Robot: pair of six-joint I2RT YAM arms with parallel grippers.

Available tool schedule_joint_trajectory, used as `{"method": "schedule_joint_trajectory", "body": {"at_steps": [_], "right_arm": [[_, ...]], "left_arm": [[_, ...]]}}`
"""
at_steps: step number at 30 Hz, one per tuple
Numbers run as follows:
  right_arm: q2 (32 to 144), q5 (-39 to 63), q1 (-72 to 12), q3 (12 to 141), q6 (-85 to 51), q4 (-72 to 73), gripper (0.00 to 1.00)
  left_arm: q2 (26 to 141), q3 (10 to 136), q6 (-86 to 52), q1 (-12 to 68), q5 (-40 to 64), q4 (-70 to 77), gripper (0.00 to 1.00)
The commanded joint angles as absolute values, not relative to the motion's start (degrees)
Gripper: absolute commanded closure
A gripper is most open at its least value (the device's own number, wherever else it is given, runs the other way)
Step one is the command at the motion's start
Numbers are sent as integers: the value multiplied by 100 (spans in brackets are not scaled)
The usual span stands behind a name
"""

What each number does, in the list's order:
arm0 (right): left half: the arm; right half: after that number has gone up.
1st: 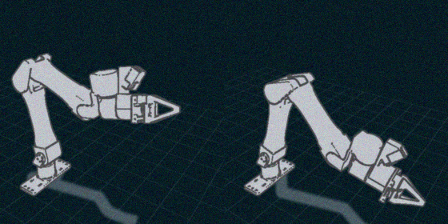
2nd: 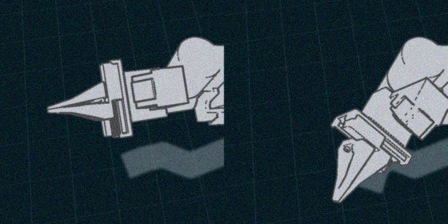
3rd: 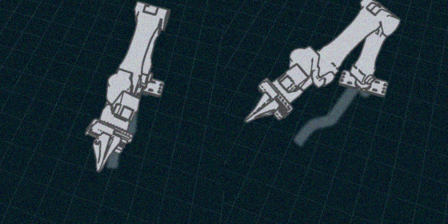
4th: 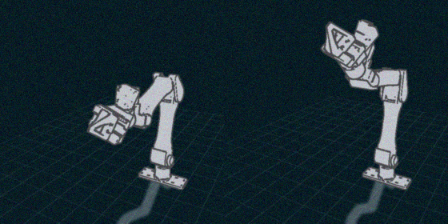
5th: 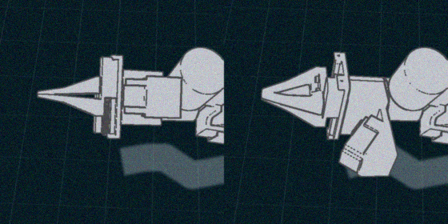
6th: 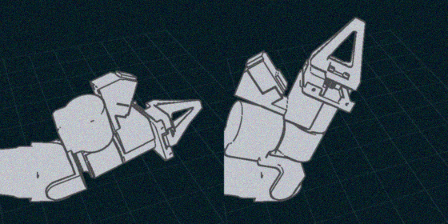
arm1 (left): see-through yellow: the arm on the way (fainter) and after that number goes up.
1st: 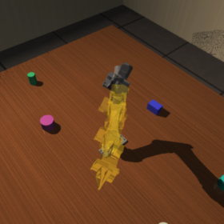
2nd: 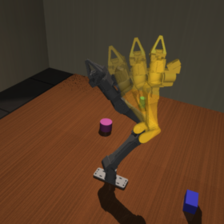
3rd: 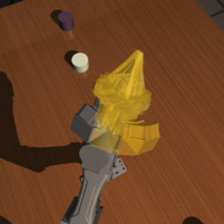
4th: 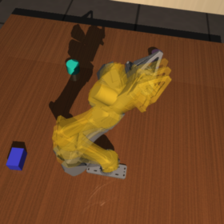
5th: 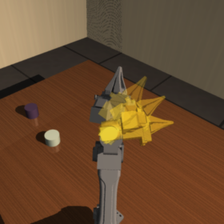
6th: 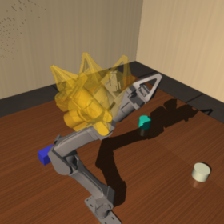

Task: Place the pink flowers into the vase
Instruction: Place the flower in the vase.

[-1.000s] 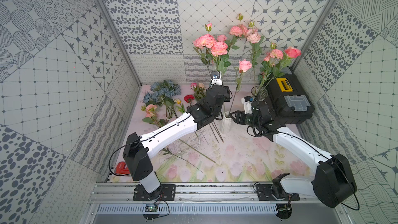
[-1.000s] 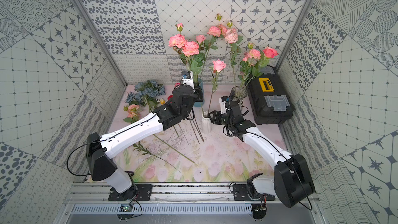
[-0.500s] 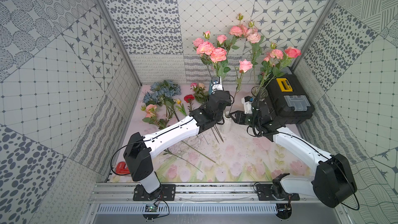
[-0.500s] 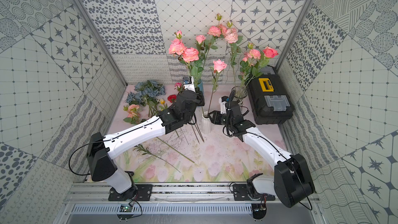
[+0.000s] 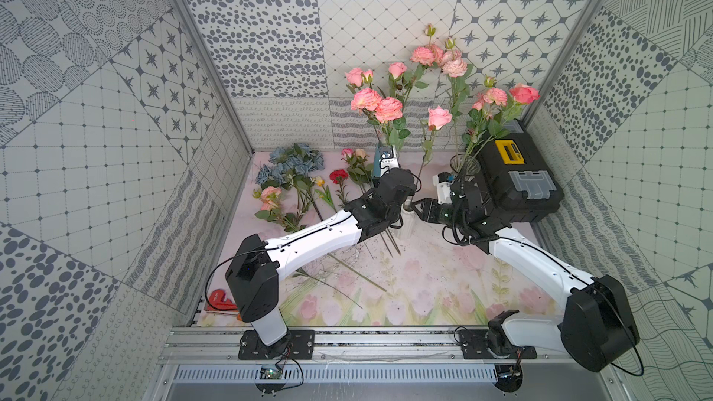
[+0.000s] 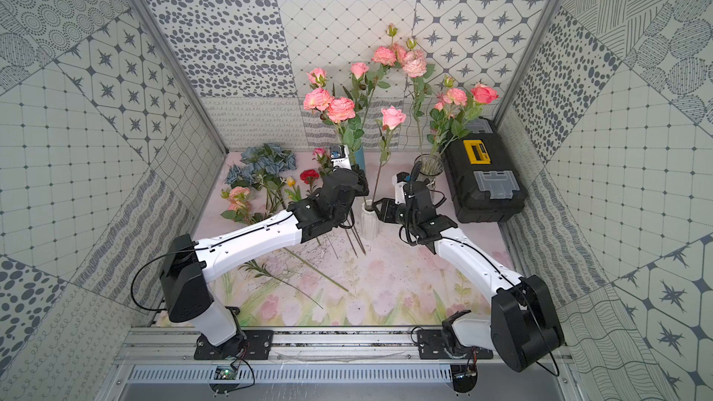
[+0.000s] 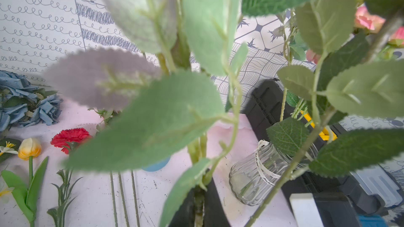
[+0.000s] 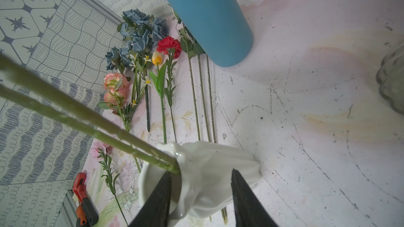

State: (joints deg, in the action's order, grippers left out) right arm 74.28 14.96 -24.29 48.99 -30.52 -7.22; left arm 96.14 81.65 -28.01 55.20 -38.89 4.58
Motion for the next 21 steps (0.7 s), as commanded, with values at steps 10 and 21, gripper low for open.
{"method": "schedule_joint_trajectory", "body": {"at_steps": [10,21], "right_arm": [[7392,1454,-2424,4816,-3128,-545,55],[7400,1446,-2419,4816,-3137,-550,55]], "left_arm": [[9708,8106,-3264,5572,-3885,286,100],[9650,7944,-3458,5643,-3856,163,87]]}}
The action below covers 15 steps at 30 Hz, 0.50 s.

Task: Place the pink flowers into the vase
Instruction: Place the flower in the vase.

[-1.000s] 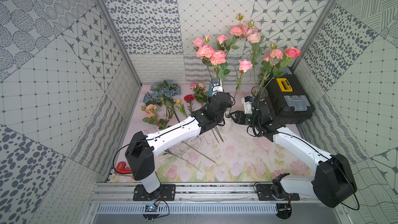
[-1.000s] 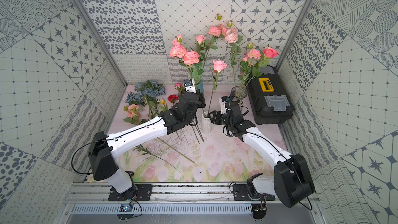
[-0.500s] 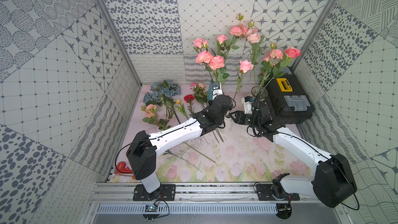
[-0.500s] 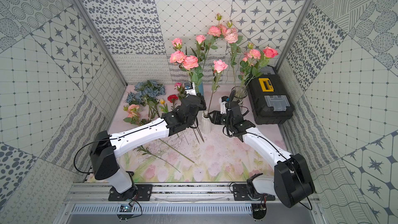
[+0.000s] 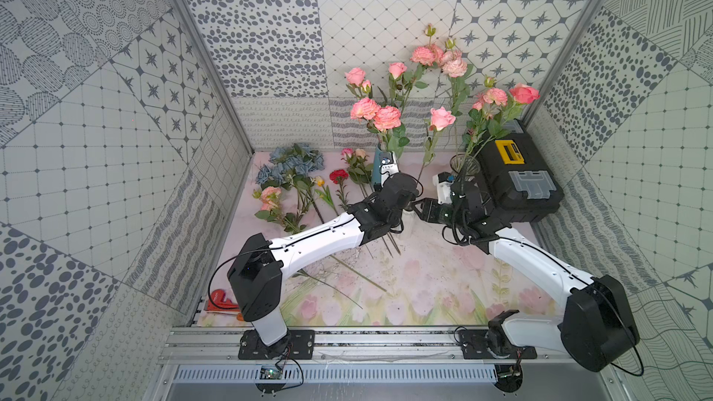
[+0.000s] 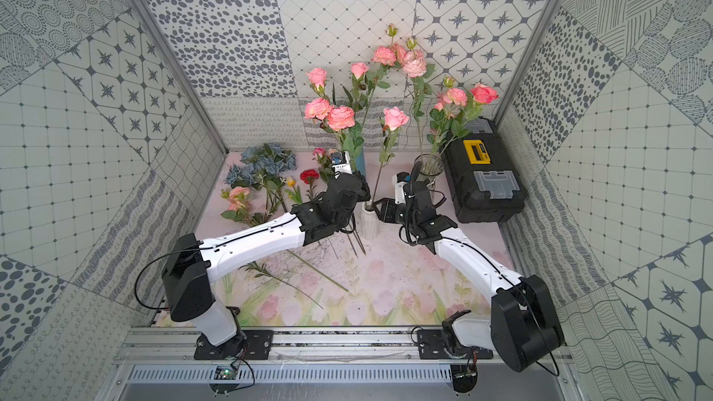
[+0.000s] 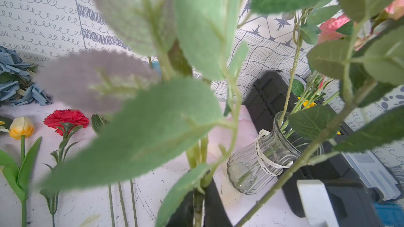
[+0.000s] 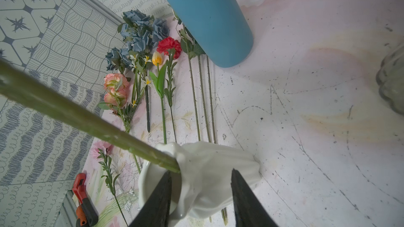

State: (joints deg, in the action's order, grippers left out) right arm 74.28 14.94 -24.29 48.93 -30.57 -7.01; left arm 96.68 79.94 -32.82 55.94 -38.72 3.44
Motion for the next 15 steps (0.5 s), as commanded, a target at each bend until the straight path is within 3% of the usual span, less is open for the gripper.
{"method": "schedule_joint_trajectory", "body": {"at_steps": [1,9,15], "right_arm": [[7409,1445,-2424,4816,-3138,-545,55],[7391,1443,-2420,4816,-3147,-547,55],[7401,1444,-2424,4799,-3146,-545,55]], "left_arm": [[9650,7948,-3456,5651,-3873,136,86],[9572,7941,-3376,5666,-3873,94,63],[9514,7899,-3404,5686,-3880,80,54]]}}
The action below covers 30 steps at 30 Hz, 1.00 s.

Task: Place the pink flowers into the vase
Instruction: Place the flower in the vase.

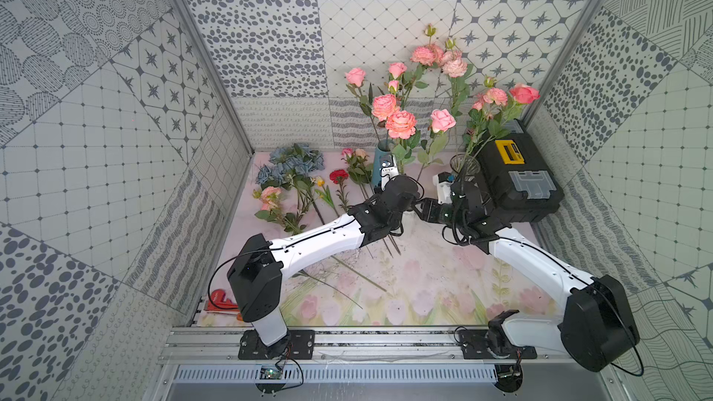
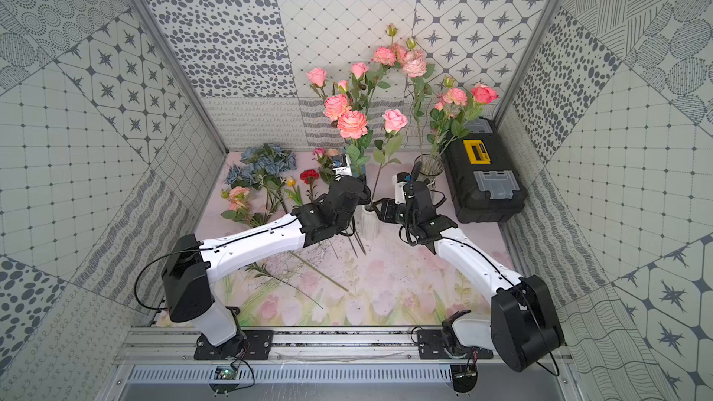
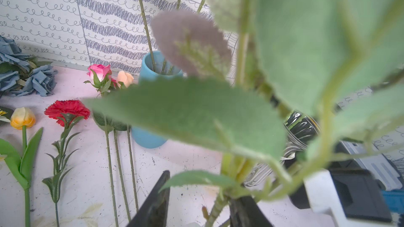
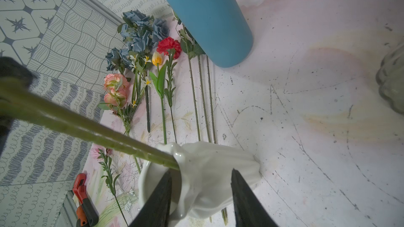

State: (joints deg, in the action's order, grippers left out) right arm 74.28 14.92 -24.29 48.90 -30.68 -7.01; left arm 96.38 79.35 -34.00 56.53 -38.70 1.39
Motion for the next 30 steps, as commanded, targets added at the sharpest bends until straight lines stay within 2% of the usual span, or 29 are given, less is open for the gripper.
{"method": "schedule_joint_trajectory", "body": {"at_steps": [1,10,30], "right_arm": [[7391,1442,-2424,4796,-3145,-545,55],[7392,1448,-2420,4810,-3138,-552,55],[7239,1547,-2438,4878,-3120,-584,55]], "left_arm": [[9510,7897,-3407,5693,-3885,78,52],[9293,7604,-3331,5730,-3754,368,38],[8384,6944,-3331,5793,-4142,373,34]]}}
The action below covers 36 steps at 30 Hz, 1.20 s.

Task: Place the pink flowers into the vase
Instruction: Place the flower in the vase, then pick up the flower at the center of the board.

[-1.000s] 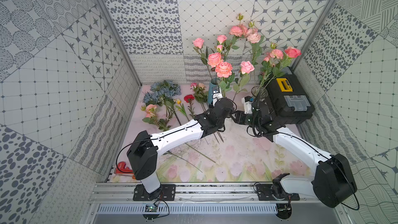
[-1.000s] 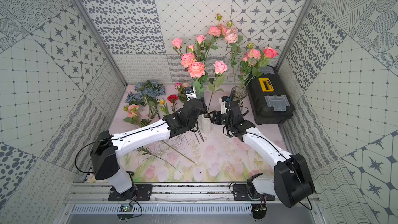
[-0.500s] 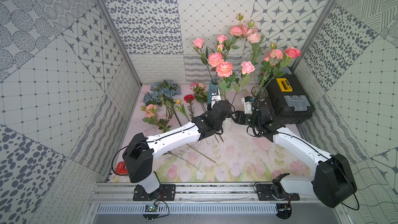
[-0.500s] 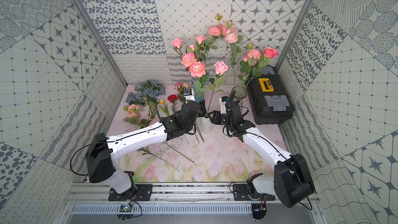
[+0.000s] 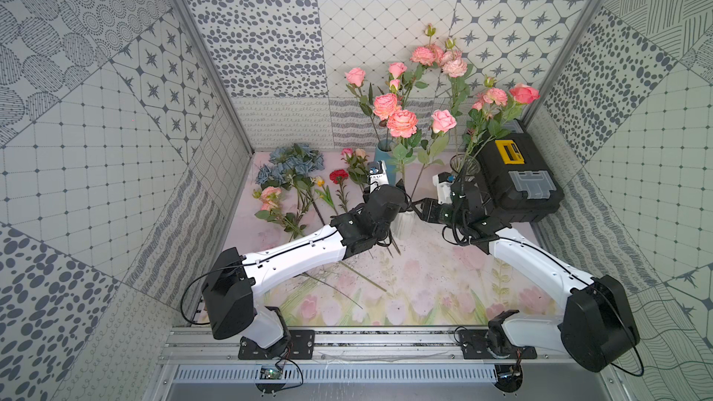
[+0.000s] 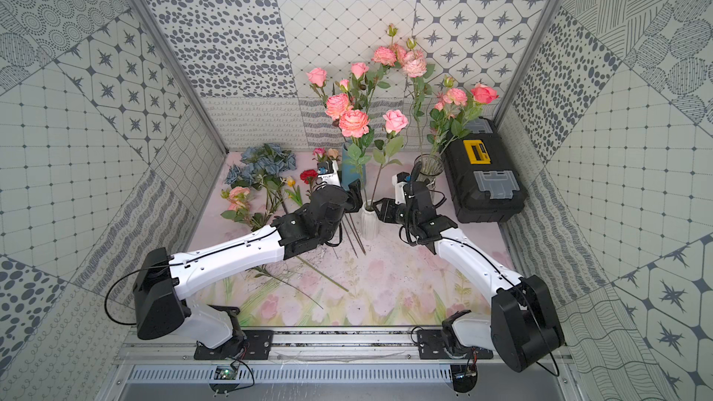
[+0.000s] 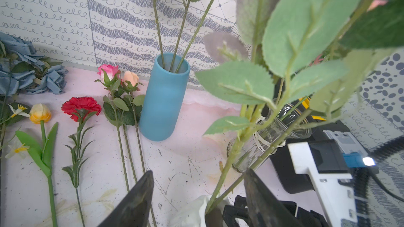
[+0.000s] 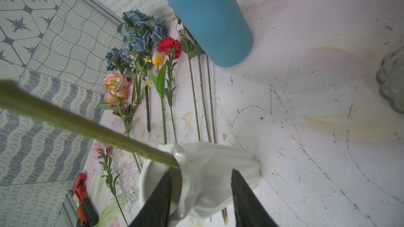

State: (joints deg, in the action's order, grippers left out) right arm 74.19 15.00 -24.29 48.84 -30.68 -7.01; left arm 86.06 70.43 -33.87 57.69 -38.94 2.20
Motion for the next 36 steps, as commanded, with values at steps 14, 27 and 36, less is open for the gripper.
{"method": "schedule_joint_trajectory", "body": {"at_steps": [14,27,36], "right_arm": [[7007,1582,-2495,5044,-2997,-764,55],[6306,1098,-2684,5248,-2613,-1371,54],[5545,499,-2971,5638,-1785,-2304,52]], "left_arm": [[8104,6864,-3155,5792,-4571,327,33],[7498,6970,-4211,5003,-4694,-1854,34],[6909,6791,-5370,3697,-4242,-4136,34]]}}
